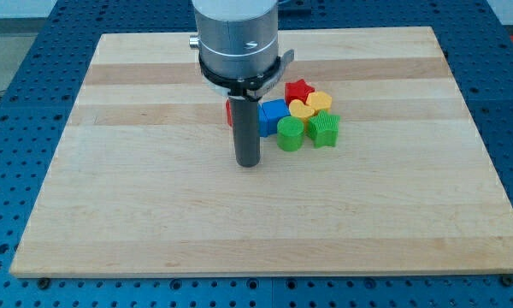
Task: Move the red circle to the top left of the cube
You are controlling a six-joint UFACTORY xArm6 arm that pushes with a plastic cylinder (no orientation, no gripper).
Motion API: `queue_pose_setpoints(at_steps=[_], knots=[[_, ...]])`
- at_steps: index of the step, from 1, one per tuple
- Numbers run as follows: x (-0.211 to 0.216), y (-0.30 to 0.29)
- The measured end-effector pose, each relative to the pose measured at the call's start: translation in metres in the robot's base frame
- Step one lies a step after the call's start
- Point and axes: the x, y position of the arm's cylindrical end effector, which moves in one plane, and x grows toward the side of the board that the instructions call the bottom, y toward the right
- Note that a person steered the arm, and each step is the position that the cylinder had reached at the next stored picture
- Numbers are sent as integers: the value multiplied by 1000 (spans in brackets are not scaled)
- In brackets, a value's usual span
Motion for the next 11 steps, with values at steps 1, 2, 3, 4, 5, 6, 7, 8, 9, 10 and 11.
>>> queue_pose_setpoints(at_steps=[1, 2, 3, 4, 5, 6, 7, 8, 9, 10, 11], knots=[[6, -34], [6, -35], [6, -35], [-1, -35], [-43, -35], [-58, -35], [-59, -35], [-80, -28], [-80, -28], [-80, -5], [-80, 3]])
